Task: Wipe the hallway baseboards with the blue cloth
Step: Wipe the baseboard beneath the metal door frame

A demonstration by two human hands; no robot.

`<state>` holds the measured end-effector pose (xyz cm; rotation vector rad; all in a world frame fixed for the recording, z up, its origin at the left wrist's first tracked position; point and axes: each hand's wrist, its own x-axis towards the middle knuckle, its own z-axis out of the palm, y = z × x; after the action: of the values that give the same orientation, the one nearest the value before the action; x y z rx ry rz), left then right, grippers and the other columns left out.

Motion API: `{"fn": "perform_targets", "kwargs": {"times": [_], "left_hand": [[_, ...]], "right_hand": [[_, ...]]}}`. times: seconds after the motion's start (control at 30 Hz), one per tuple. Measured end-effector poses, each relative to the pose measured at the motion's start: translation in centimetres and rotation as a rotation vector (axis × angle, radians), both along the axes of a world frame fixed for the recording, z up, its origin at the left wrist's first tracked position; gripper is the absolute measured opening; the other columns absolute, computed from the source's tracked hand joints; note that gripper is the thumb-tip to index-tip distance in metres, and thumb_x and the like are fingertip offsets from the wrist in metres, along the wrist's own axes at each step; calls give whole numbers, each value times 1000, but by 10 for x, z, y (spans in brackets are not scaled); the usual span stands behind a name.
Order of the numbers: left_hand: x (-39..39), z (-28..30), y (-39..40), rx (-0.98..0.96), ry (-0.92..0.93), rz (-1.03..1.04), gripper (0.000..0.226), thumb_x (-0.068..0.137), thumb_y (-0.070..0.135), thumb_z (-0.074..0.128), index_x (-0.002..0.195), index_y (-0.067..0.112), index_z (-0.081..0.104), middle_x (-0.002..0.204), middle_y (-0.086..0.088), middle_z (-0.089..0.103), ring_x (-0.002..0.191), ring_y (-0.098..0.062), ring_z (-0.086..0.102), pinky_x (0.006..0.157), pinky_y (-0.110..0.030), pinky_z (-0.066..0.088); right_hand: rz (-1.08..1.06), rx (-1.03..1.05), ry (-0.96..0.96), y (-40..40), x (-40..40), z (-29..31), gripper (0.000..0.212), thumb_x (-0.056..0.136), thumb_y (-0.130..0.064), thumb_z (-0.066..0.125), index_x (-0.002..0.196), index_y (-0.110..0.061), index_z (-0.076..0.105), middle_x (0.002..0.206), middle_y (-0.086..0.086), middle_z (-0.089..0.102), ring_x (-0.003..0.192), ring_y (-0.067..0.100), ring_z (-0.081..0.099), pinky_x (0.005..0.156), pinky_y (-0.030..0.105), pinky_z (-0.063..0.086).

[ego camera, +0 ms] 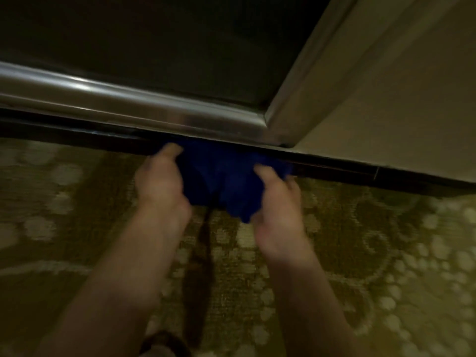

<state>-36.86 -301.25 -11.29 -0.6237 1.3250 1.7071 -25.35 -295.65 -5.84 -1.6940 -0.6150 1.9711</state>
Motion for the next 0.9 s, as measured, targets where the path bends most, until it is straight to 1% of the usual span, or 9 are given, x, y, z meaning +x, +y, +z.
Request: {"fn": "perform_targets", "kwargs": {"times": [0.17, 0.23, 0.3, 0.4, 0.47, 0.53, 0.67, 0.8, 0.9], "left_hand": [[-1, 24, -4, -194, 232, 215, 46, 86, 22, 67, 129, 28, 51, 113, 4, 62, 102, -14, 60, 95, -40, 51], [17, 22, 9, -203, 169, 156, 65, 88, 25, 66, 146, 29, 37, 128, 1, 58, 114, -19, 58, 103, -45, 47], [28, 18, 16, -117, 29, -73, 72, 78, 30, 74, 144, 29, 44, 133, -6, 60, 113, -27, 63, 95, -50, 53], [32, 18, 19, -38, -51, -336, 41, 81, 25, 76, 120, 22, 63, 114, -5, 70, 98, -23, 69, 89, -40, 57], [30, 15, 15, -99, -10, -319, 36, 86, 24, 73, 120, 22, 61, 115, -3, 67, 102, -23, 64, 93, -40, 54], [23, 14, 4, -115, 16, -183, 57, 87, 27, 71, 139, 23, 49, 132, -6, 59, 114, -29, 59, 100, -50, 49], [9, 11, -37, -101, 69, 96, 58, 97, 27, 57, 149, 34, 34, 144, -7, 51, 122, -33, 55, 99, -59, 47], [10, 22, -75, 13, 138, -48, 38, 100, 26, 51, 138, 30, 51, 131, -4, 63, 112, -23, 64, 83, -42, 55], [2, 45, -108, -53, 194, -189, 45, 96, 25, 56, 141, 24, 49, 131, -4, 63, 112, -20, 64, 83, -36, 52]], "right_hand": [[187, 66, -17, -19, -25, -5, 29, 87, -22, 65, 116, -23, 60, 108, 4, 69, 98, 24, 67, 95, 47, 52], [95, 59, -53, -2, -10, 1, 36, 89, -20, 64, 124, -22, 54, 112, 4, 67, 99, 24, 66, 93, 47, 53], [-68, 78, -104, 19, 7, 4, 42, 90, -17, 62, 130, -22, 48, 114, 5, 64, 99, 26, 65, 91, 48, 53], [-164, 176, -120, 31, 19, -2, 40, 91, -15, 59, 130, -15, 53, 115, 9, 65, 102, 29, 65, 94, 50, 52], [-159, 192, -142, 26, 10, -9, 44, 90, -16, 58, 133, -16, 50, 119, 10, 63, 106, 30, 63, 96, 50, 50], [-103, 199, -133, 12, -7, -16, 43, 90, -17, 58, 132, -18, 50, 123, 9, 61, 108, 30, 61, 97, 50, 49], [236, 141, -45, -21, -37, -28, 28, 89, -23, 61, 117, -21, 55, 117, 8, 63, 105, 30, 61, 97, 51, 49], [216, -5, 152, -29, -22, -28, 42, 94, -16, 55, 135, -21, 46, 129, 10, 58, 113, 30, 58, 99, 49, 48], [208, -86, 166, -52, 2, -30, 43, 92, -18, 55, 134, -23, 45, 129, 10, 57, 112, 30, 58, 100, 51, 47]]}}
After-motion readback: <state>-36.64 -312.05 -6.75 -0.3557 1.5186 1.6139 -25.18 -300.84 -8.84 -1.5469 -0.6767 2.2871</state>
